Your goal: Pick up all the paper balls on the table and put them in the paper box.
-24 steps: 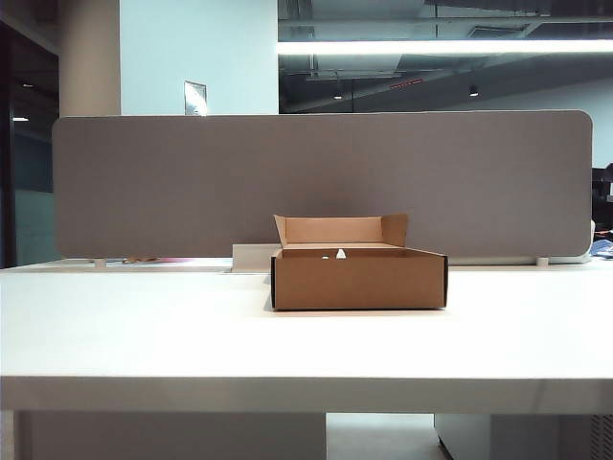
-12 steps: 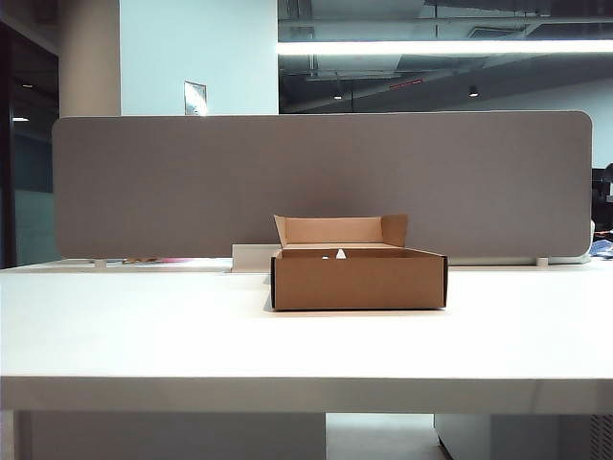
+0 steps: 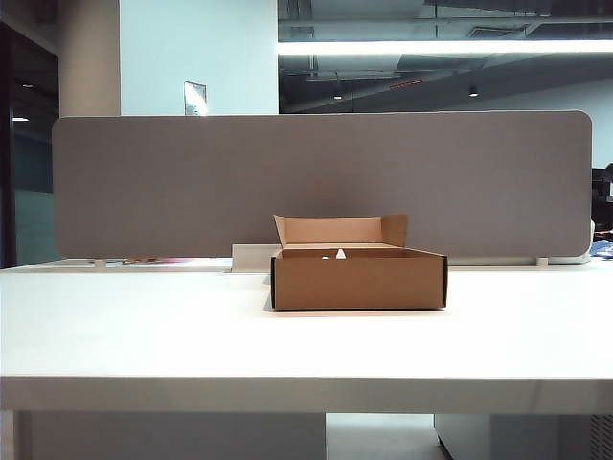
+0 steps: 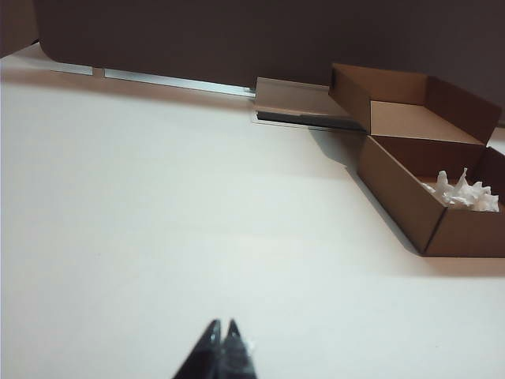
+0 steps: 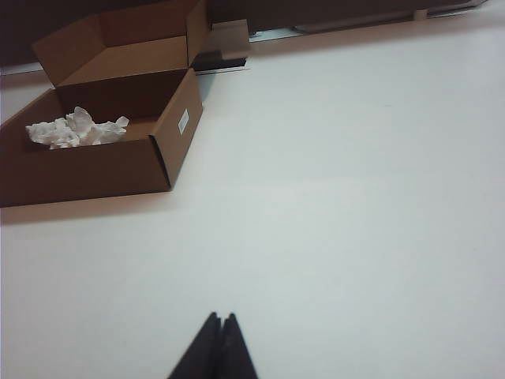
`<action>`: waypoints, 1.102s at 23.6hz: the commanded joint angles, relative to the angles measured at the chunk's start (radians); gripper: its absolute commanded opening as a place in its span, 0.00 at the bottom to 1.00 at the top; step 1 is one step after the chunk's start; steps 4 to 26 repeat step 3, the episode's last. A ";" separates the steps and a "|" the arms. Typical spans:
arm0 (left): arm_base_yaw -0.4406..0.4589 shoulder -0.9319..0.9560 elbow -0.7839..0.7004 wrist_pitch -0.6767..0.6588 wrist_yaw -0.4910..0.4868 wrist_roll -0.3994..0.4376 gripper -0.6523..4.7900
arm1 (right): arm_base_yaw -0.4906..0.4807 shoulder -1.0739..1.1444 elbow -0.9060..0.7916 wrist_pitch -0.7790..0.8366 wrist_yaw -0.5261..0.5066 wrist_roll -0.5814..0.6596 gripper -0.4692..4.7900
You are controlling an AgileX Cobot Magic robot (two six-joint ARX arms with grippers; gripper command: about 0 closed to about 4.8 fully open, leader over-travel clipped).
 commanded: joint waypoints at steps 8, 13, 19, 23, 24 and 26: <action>0.002 0.001 0.003 0.006 0.004 0.000 0.11 | 0.000 -0.002 -0.003 0.017 0.002 -0.002 0.09; 0.002 0.001 0.003 0.006 0.004 0.000 0.11 | 0.000 -0.002 -0.003 0.017 0.002 -0.002 0.09; 0.002 0.001 0.003 0.006 0.004 0.000 0.11 | 0.000 -0.002 -0.003 0.017 0.002 -0.002 0.09; 0.002 0.001 0.003 0.006 0.004 0.000 0.11 | 0.000 -0.002 -0.003 0.017 0.002 -0.002 0.09; 0.002 0.001 0.003 0.006 0.004 0.000 0.11 | 0.000 -0.002 -0.003 0.017 0.002 -0.002 0.09; 0.002 0.001 0.003 0.006 0.004 0.000 0.11 | 0.000 -0.002 -0.003 0.017 0.002 -0.002 0.09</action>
